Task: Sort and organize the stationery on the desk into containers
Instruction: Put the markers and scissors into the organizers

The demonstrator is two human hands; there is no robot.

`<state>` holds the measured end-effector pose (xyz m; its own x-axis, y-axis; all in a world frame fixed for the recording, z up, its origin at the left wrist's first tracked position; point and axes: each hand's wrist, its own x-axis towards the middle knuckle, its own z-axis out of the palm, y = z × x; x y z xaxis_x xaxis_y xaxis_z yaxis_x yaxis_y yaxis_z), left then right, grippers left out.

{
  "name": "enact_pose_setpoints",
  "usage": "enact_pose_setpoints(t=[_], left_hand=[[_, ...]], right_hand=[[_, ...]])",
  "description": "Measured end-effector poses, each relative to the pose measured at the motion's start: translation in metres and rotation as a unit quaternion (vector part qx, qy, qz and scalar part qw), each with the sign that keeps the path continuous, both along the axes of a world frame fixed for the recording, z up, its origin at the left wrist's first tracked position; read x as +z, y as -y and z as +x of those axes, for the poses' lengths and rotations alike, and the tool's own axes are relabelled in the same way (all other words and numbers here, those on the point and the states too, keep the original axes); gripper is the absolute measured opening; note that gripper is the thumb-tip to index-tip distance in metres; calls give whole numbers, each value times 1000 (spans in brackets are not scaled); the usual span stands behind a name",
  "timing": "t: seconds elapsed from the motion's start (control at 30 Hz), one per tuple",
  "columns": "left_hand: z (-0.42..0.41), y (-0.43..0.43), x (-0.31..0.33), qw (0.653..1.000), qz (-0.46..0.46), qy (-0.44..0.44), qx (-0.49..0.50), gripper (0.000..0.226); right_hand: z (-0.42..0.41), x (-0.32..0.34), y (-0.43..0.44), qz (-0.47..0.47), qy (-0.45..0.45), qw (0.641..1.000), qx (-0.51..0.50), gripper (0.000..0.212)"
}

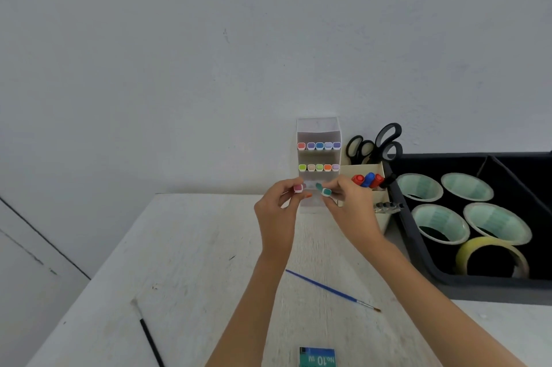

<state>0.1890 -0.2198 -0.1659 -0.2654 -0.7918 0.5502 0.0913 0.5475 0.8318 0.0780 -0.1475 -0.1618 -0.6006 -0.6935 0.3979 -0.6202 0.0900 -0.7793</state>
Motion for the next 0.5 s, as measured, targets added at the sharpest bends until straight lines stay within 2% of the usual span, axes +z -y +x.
enact_pose_setpoints(t=[0.17,0.3,0.5], left_hand=[[-15,13,-14,999,-20,44,7,17],[-26,26,-25,992,-72,93,53,16],[-37,38,-33,991,-30,125,36,17]], right_hand=[[-3,-4,12,5,-5,1000,6,15],[-4,-8,24,19,-9,1000,13,16],[-8,-19,44,59,-30,998,4,28]])
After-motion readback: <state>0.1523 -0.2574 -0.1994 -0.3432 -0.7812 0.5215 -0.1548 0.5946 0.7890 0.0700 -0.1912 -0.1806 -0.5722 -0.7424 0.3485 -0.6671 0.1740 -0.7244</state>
